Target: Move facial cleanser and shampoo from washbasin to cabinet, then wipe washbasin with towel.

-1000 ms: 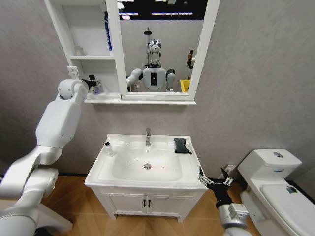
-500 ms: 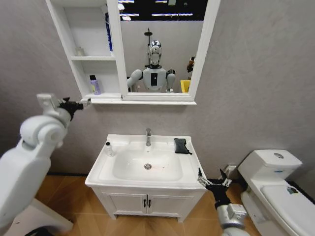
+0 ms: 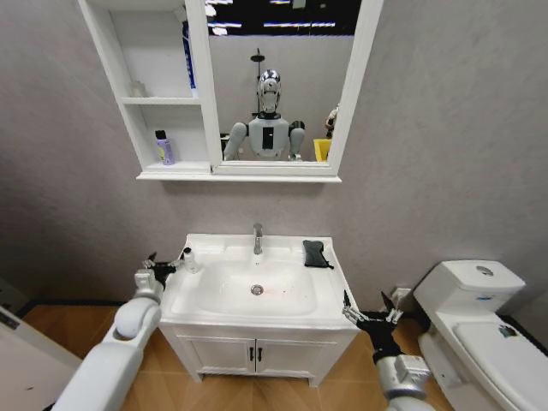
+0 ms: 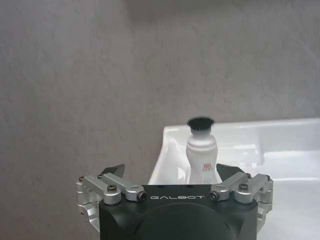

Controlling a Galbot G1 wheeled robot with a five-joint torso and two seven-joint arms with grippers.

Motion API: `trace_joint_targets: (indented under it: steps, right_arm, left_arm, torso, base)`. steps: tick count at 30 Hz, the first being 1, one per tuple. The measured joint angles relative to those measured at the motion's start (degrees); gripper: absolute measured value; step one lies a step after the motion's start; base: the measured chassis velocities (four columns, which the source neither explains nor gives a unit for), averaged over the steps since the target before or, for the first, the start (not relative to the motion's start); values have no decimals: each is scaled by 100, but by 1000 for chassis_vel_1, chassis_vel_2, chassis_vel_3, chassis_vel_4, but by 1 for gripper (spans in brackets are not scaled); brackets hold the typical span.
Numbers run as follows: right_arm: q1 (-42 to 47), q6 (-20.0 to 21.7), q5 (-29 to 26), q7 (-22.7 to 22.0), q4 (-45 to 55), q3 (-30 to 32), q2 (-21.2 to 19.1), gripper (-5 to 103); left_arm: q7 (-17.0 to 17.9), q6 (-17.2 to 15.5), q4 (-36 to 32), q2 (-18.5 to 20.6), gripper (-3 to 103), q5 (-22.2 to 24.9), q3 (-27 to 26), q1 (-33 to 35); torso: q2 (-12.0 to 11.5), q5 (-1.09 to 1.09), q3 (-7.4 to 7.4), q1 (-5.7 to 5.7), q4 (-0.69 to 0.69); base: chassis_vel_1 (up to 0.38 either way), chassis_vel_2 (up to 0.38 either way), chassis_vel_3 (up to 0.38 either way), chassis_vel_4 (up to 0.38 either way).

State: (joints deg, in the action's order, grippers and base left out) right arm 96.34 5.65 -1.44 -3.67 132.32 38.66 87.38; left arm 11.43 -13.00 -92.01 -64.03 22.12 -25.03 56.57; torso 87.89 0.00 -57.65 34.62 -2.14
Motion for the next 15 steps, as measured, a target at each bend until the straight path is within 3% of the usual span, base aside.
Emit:
trace_joint_targets:
  steps: [5, 15]
  right_arm:
    - [5, -2, -41, -28, 2, 45, 23, 100]
    - [60, -42, -85, -84, 38, 164, 53, 100]
  left_arm:
    - [-214, 192, 455, -269, 100, -193, 156, -286]
    - [-246, 451, 1230, -521, 100, -376, 288, -820]
  torso:
    - [0, 1, 0, 0, 2]
    - [-1, 0, 0, 0, 0]
  base:
    - [0, 0, 0, 0]
    - [0, 0, 0, 0]
